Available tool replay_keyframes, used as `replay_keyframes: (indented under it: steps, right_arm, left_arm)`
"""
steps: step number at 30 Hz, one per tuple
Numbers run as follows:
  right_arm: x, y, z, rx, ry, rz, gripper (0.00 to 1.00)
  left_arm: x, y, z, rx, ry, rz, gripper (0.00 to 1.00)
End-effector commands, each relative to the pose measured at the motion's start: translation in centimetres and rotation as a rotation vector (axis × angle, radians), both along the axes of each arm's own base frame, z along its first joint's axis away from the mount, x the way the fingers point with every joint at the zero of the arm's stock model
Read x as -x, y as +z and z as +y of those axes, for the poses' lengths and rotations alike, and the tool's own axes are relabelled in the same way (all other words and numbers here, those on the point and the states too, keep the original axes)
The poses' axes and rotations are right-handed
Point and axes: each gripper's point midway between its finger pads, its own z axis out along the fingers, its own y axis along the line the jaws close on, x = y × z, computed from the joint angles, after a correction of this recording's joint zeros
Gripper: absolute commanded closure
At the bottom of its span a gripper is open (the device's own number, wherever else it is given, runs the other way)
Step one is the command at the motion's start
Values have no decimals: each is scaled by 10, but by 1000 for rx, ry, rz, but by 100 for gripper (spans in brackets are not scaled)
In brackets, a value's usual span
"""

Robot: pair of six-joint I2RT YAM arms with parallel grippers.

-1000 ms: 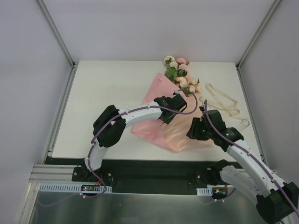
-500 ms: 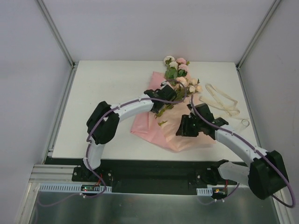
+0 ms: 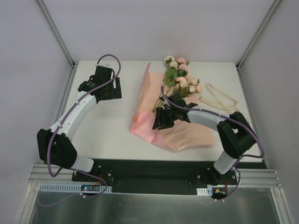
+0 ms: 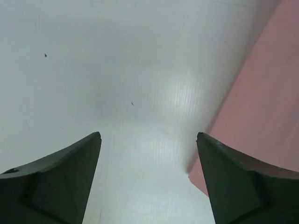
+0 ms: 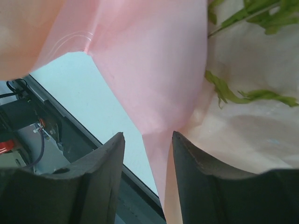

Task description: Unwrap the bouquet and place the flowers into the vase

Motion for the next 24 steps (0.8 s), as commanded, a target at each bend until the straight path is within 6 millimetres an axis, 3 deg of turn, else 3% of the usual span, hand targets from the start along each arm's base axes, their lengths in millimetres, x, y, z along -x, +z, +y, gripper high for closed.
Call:
replay_keyframes:
  steps: [1, 2, 11, 15, 21, 24]
  right_arm:
    - [-4, 13, 30, -86, 60, -25, 48]
    - [-2, 12, 34, -92, 74, -19, 47]
    - [23, 26, 86, -138, 226, -45, 43]
    - [21, 28, 72, -84, 178, -91, 40]
    - [0, 23, 23, 14, 61, -132, 32]
    - [-9, 18, 11, 27, 36, -126, 27]
  left_arm:
    - [39, 26, -5, 127, -64, -42, 12]
    - [47, 43, -2, 140, -73, -96, 9]
    - [84, 101, -4, 234, -150, -275, 6]
    - [87, 107, -13, 270, -195, -279, 6]
    - [92, 92, -37, 385, -278, -257, 6]
    - [89, 86, -48, 435, -301, -261, 6]
